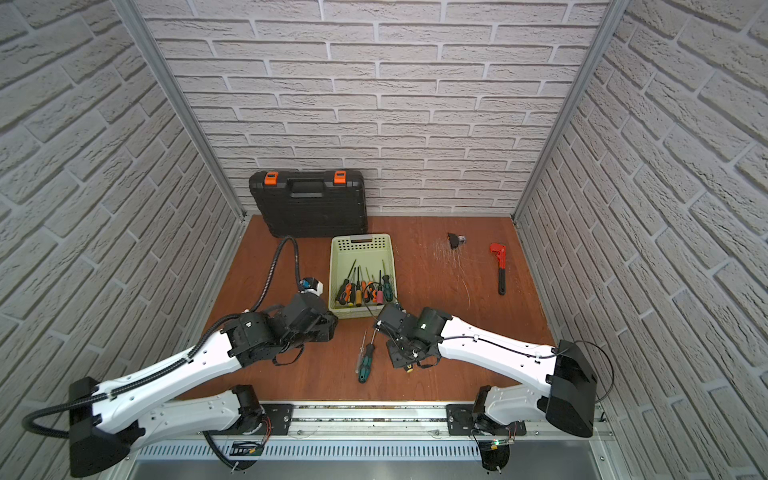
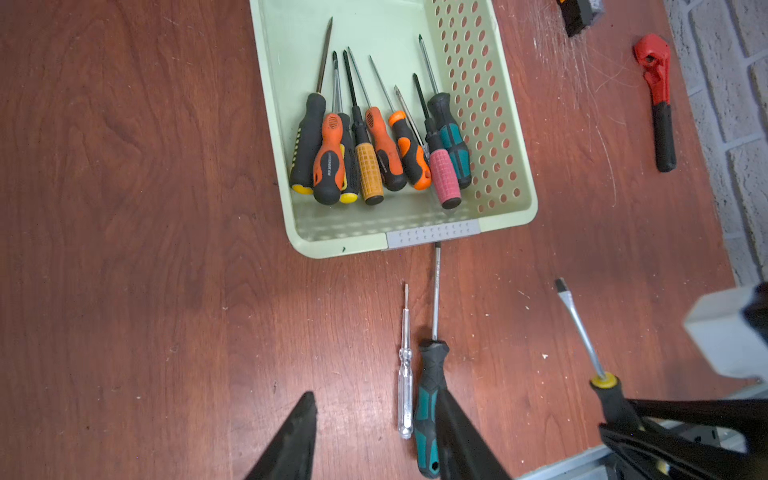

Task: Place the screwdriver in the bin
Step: 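Lift and carry the black-yellow screwdriver with the right gripper into the basket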

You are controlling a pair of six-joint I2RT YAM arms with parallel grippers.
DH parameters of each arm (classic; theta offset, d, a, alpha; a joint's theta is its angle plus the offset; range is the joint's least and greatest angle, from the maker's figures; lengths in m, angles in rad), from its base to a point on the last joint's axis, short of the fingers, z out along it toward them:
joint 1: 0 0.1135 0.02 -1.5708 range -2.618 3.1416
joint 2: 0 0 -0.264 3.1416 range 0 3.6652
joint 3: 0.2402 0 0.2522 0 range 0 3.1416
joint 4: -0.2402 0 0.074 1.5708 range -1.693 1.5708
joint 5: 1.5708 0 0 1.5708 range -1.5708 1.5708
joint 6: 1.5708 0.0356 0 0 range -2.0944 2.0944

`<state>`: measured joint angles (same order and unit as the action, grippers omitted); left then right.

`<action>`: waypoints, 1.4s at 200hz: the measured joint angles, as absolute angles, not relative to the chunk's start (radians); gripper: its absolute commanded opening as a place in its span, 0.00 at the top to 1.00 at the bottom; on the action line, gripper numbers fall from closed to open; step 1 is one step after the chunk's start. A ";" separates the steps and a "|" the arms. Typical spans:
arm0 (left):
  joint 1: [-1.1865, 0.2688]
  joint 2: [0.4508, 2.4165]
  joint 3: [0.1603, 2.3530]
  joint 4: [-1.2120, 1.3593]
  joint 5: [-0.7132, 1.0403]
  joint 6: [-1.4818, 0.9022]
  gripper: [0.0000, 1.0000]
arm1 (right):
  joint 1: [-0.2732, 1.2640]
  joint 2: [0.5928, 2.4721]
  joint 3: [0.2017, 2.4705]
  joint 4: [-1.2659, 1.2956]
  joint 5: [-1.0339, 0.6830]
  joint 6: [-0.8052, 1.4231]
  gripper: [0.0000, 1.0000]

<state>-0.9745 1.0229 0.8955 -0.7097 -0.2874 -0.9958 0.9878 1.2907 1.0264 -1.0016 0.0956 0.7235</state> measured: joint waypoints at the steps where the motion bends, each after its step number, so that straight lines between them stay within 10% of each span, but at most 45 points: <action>1: -0.974 1.023 0.896 -0.710 -0.288 -0.996 0.53 | 0.986 1.290 1.031 -1.004 0.095 0.720 0.95; 112: -0.939 0.964 0.882 -0.734 -0.325 -1.013 0.52 | 0.701 1.827 1.650 -0.952 -0.006 0.418 0.95; 280: -0.818 0.870 0.810 -0.749 -0.315 -1.010 0.50 | 0.617 2.107 1.753 -0.927 0.003 0.411 0.92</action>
<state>-0.8177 0.8703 0.8104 -0.7490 -0.3149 -1.0100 0.6167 2.1071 1.7527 -0.9272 0.0032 0.4107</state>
